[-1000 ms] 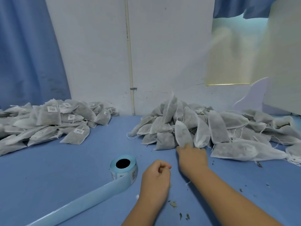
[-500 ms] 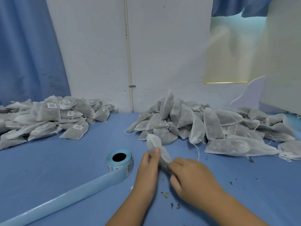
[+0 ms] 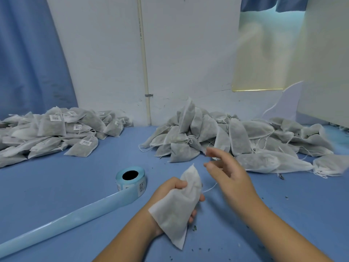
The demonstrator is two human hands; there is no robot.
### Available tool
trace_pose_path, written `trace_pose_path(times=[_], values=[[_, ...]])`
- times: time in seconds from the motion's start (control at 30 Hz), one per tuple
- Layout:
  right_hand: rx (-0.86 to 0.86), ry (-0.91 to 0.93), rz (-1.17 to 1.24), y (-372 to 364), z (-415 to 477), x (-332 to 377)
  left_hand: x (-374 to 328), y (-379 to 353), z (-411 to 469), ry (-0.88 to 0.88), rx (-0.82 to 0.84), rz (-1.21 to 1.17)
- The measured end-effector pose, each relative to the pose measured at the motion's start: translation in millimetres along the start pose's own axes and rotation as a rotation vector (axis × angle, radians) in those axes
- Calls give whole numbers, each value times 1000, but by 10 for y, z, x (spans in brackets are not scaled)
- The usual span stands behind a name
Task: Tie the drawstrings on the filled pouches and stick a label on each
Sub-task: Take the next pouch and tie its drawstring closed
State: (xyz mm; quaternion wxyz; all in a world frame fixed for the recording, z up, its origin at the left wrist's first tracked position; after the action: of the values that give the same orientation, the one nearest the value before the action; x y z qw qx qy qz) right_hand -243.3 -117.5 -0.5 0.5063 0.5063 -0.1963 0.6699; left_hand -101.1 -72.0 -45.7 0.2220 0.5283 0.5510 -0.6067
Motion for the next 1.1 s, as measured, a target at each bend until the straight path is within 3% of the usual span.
trace_pose_path(times=[0.13,0.23,0.33,0.5,0.63,0.7,0.8,0.93,1.03,1.1], values=[[358,-115,47,-59,5,-90,51,-59,15,139,50,154],[493,-105,39,-128,-27,-88,29,-101,-12,179,193,258],[488,-137,-78,-71,-13,-104,34,-105,-39,173,300,271],[501,-186,-168,80,-16,-88,21,-46,-27,127,140,310],[408,-211,-258,232,15,-91,-62,-50,-55,-31,-1,260],[343,-243,-341,309,30,-120,-105,-52,-65,-111,-165,482],[318,-272,-502,323,35,-158,-192,-127,-111,-304,-399,1010],[354,-203,-394,224,23,-108,-258,-271,-179,-547,-662,1791],[405,-153,-283,123,-4,-48,-234,-332,-160,-681,-667,1927],[396,-145,-231,88,-8,-40,-179,-399,-140,-692,-500,1710]])
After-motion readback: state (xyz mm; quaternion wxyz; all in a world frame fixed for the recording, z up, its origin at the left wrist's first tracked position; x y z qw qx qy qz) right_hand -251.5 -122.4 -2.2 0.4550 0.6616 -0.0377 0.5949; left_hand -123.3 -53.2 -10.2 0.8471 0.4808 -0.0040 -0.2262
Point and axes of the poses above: each hand's wrist, its own z-axis towards the middle knuckle, its own y-axis out of the back of the hand, x = y × z, the point moved 4 cm from there along z, towards the middle knuckle, and after that the axes turned 13 degrees about x, right-handed, at the moved point
